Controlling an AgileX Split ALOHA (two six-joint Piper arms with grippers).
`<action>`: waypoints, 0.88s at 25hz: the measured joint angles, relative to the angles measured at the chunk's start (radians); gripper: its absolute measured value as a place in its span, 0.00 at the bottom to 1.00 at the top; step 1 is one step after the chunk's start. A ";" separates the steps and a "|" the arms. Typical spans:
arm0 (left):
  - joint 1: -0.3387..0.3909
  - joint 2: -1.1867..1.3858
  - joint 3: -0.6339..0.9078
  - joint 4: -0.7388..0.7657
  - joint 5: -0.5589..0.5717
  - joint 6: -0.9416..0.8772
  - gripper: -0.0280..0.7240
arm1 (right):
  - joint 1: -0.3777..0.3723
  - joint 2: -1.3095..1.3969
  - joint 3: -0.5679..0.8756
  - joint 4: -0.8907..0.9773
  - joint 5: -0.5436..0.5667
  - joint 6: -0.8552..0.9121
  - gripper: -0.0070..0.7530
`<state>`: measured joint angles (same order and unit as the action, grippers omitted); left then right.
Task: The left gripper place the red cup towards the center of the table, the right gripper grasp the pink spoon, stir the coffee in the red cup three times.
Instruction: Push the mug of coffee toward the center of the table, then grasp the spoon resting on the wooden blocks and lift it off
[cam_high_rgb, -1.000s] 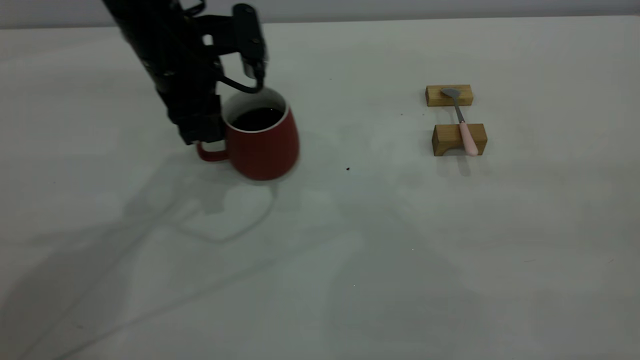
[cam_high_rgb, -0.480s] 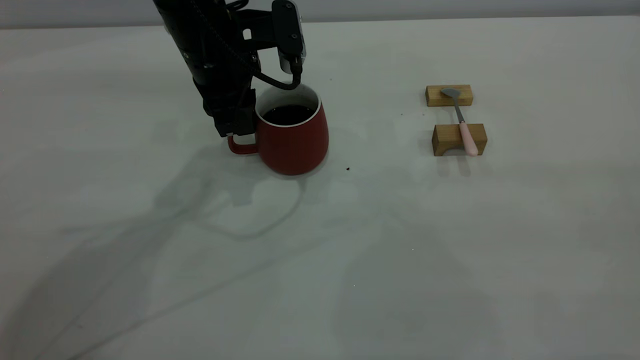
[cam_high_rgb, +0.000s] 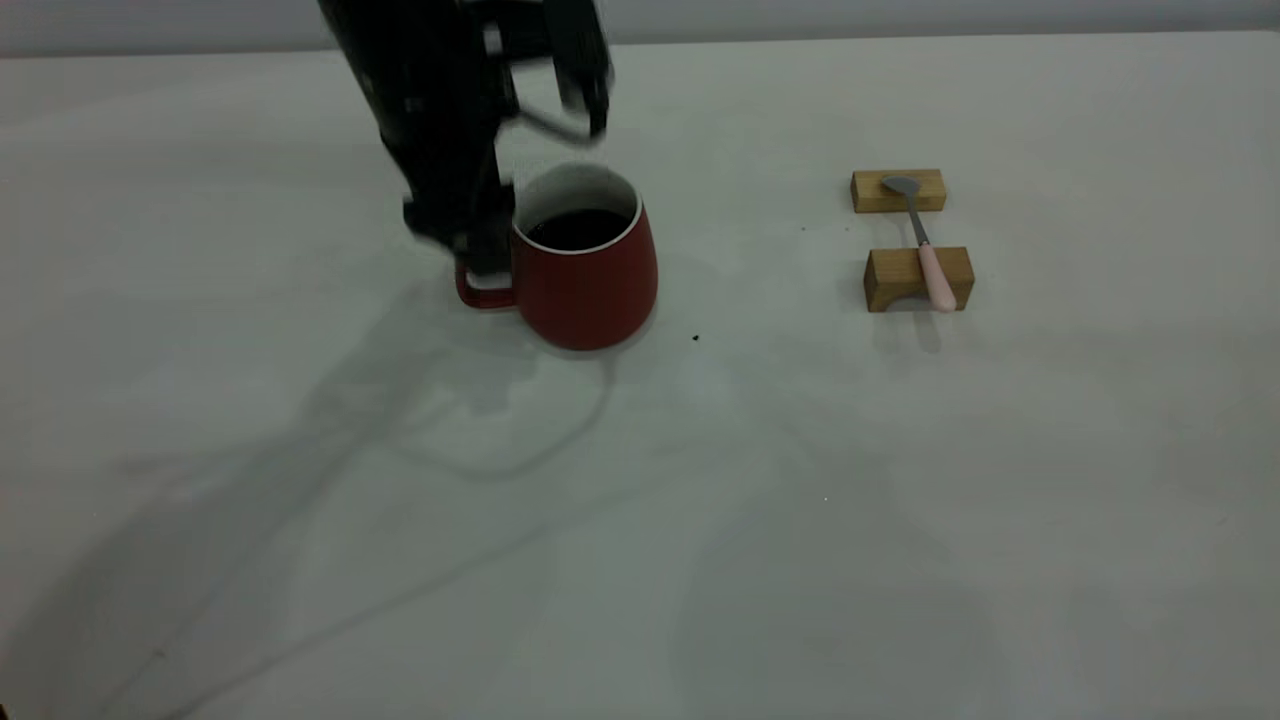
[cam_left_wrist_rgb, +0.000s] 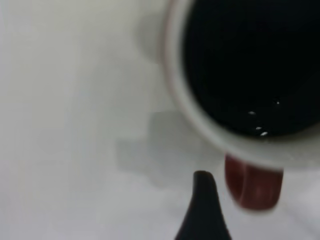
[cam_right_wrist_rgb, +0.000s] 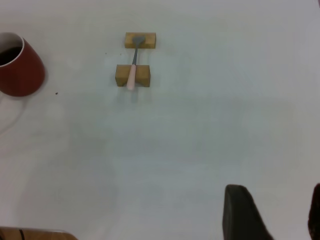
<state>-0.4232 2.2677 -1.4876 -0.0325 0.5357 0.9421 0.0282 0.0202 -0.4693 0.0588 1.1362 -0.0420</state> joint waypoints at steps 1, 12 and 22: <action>0.003 -0.030 -0.011 0.000 0.021 -0.023 0.91 | 0.000 0.000 0.000 0.000 0.000 0.000 0.49; 0.008 -0.404 -0.046 0.001 0.345 -0.450 0.59 | 0.000 0.000 0.001 0.000 0.000 0.000 0.49; 0.008 -0.651 -0.025 0.033 0.632 -0.727 0.43 | 0.000 0.000 0.001 0.000 0.000 0.000 0.49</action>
<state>-0.4149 1.6171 -1.5126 0.0000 1.1679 0.2147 0.0282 0.0202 -0.4685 0.0588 1.1362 -0.0420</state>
